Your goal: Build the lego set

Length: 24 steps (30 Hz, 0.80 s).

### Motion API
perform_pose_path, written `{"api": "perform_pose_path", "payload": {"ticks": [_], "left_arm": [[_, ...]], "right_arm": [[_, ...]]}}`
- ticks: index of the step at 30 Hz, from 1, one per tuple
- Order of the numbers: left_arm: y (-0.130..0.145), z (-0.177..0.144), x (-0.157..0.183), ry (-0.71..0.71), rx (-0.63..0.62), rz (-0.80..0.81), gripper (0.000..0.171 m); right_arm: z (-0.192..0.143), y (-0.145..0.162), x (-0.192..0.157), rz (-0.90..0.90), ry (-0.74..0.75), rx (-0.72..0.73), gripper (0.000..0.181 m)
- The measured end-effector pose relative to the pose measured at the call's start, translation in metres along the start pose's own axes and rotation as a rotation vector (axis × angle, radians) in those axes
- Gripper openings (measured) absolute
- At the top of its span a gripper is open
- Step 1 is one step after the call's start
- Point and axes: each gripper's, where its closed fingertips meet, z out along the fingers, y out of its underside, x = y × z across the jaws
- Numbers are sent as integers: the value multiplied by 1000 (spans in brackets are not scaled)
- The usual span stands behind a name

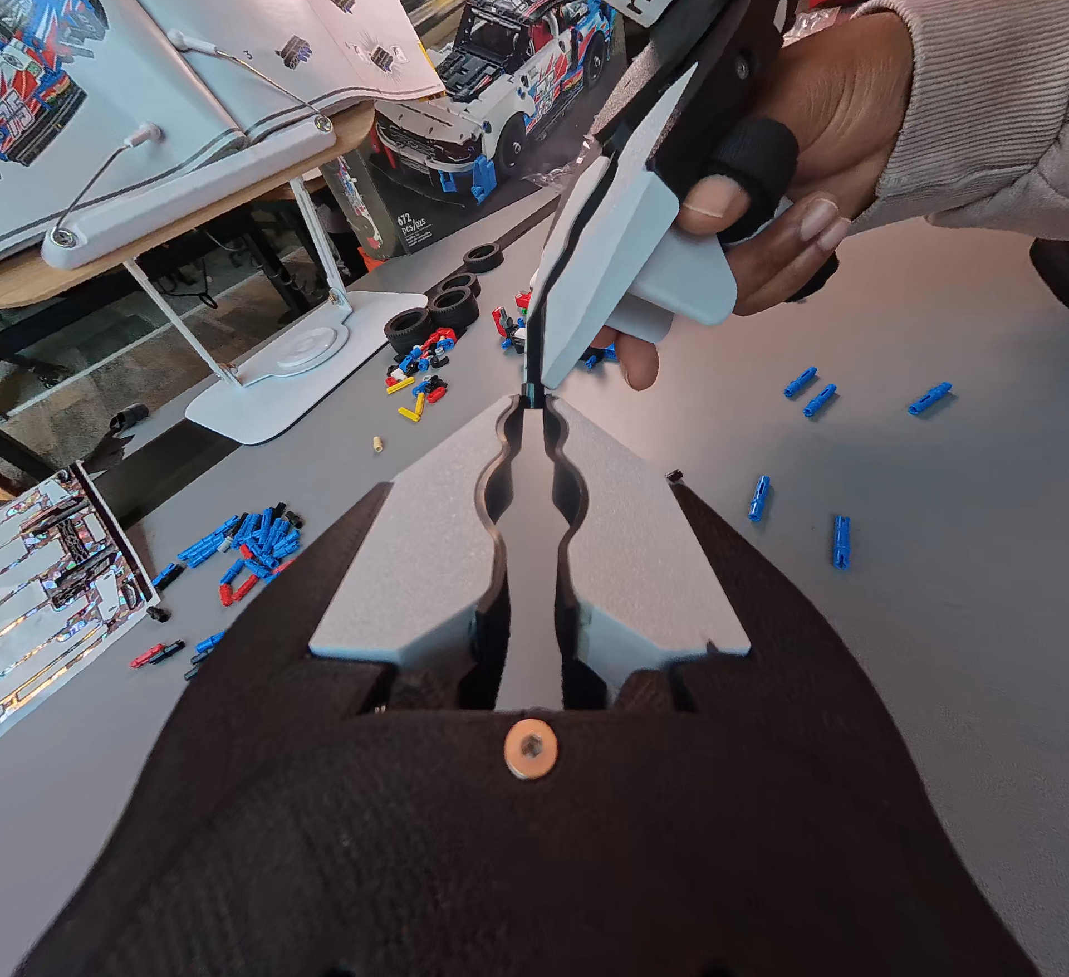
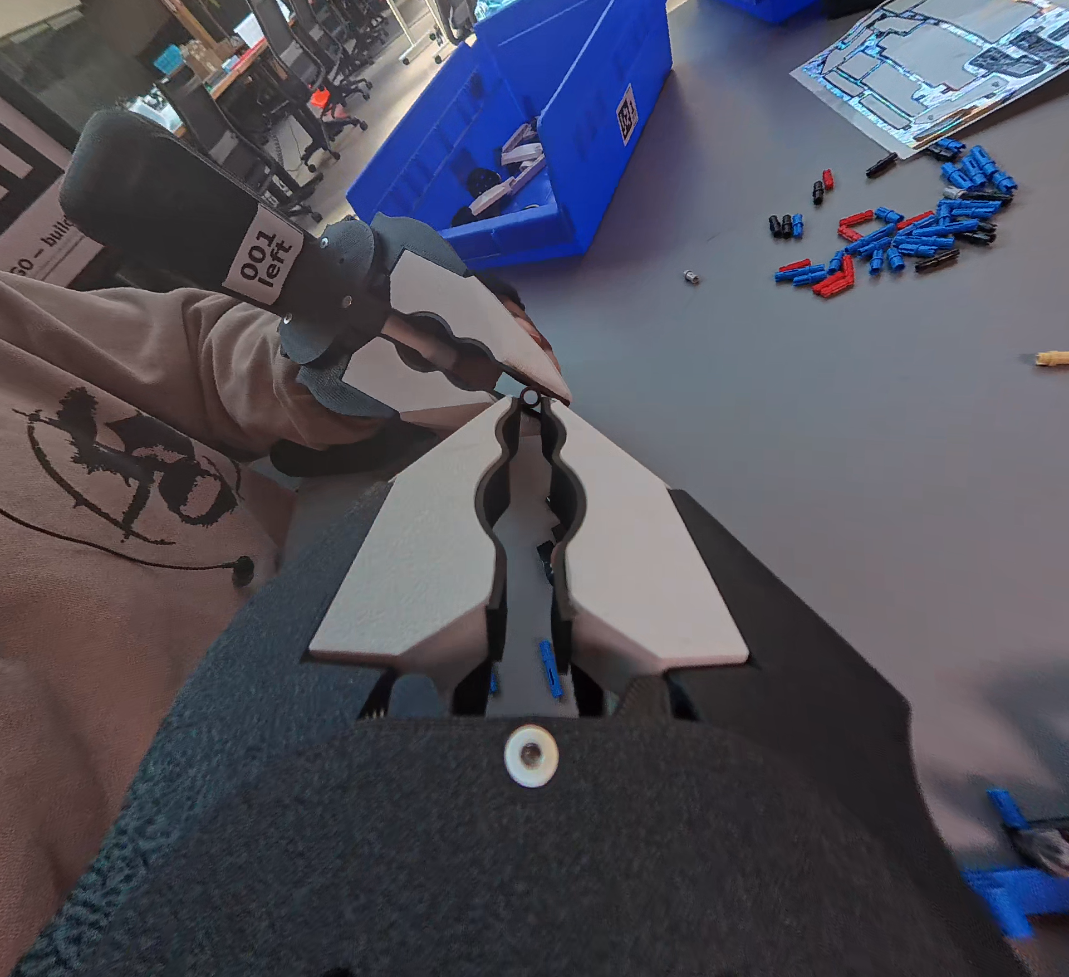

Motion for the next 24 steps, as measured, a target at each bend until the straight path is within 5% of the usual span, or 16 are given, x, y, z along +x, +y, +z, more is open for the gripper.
{"api": "perform_pose_path", "payload": {"ticks": [20,24], "left_arm": [[3,0,8,-135,-88,411,5],[4,2,13,-98,-77,350,5]], "right_arm": [[0,10,-3,88,64,-41,4],[-2,14,-4,57,89,-43,4]]}}
